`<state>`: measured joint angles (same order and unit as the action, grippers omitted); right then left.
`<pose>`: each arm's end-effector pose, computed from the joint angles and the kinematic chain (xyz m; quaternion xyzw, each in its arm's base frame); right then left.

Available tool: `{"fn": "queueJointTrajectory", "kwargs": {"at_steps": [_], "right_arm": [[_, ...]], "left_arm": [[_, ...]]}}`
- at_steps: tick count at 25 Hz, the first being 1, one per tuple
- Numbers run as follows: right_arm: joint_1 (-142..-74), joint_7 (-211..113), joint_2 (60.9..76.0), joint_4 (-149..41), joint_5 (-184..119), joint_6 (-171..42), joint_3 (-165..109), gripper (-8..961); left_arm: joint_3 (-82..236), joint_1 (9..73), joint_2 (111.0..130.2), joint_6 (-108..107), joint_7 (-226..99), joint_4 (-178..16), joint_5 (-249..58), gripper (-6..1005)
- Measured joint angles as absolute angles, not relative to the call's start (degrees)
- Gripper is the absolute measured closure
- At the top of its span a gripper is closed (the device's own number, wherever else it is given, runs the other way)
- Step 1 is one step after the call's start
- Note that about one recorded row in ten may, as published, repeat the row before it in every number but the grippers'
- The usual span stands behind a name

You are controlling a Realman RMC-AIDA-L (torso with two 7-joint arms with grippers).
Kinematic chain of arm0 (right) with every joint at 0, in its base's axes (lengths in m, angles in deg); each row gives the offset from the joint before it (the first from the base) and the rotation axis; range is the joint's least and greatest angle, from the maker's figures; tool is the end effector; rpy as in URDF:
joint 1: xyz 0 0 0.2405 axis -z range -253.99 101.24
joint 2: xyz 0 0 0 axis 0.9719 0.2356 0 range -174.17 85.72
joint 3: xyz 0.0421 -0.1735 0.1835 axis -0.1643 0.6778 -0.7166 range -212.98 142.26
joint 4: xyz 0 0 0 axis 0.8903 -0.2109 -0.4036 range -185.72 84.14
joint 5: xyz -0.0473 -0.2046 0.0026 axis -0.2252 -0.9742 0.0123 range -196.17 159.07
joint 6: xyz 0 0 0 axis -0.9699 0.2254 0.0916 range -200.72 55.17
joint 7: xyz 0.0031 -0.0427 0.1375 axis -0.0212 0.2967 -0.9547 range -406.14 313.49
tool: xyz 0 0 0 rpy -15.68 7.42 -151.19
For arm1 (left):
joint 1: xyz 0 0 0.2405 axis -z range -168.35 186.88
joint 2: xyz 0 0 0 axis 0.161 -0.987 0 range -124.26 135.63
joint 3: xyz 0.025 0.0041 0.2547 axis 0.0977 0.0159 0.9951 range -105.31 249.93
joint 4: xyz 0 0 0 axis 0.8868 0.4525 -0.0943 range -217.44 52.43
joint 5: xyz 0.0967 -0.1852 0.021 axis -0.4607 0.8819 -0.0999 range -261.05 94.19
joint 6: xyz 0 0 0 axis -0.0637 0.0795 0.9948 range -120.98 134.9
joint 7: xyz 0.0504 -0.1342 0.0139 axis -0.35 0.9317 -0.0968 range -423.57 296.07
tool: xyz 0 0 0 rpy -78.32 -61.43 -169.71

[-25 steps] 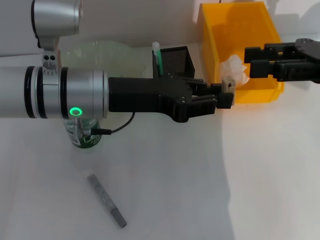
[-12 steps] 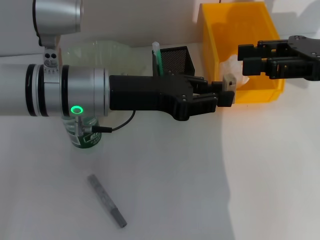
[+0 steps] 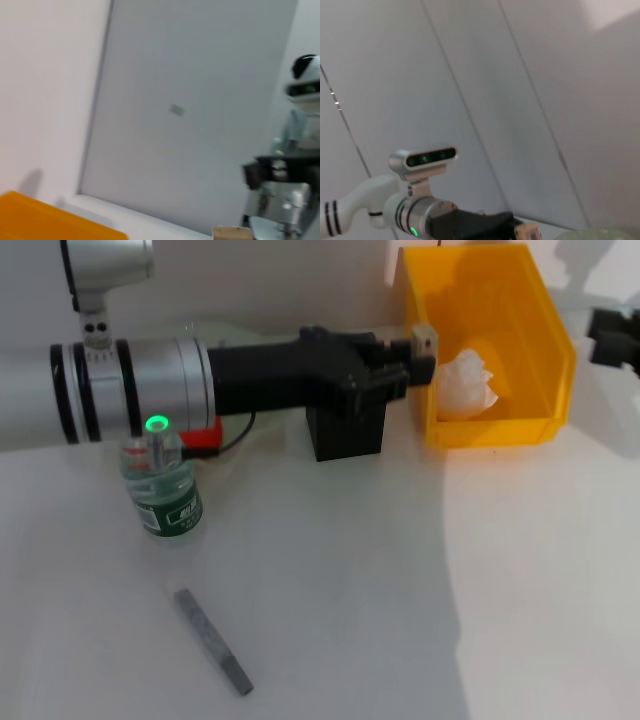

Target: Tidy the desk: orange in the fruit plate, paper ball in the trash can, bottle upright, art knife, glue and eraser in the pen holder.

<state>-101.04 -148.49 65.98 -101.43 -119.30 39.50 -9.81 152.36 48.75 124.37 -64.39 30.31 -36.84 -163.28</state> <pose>0.2626 0.3001 0.1468 -0.8766 0.2597 0.3815 0.1361 -0.1066 0.3730 -0.0458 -0.9367 -0.1559 -0.3102 0.0459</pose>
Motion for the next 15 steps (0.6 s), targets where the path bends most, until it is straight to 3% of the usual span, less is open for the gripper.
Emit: {"fn": "queueJointTrajectory", "kwargs": {"at_steps": [7, 15], "right_arm": [[-93.96, -137.95, 67.23, -98.34, -119.43, 40.23, -10.33, 330], [-92.75, -130.21, 68.07, -92.2, -120.88, 39.76, -10.22, 330]], "left_arm": [[156.25, 51.03, 124.81, -51.38, 23.84, -37.59, -158.77, 661], [164.99, 51.85, 124.86, -36.46, 15.73, -37.79, -155.07, 655]]}}
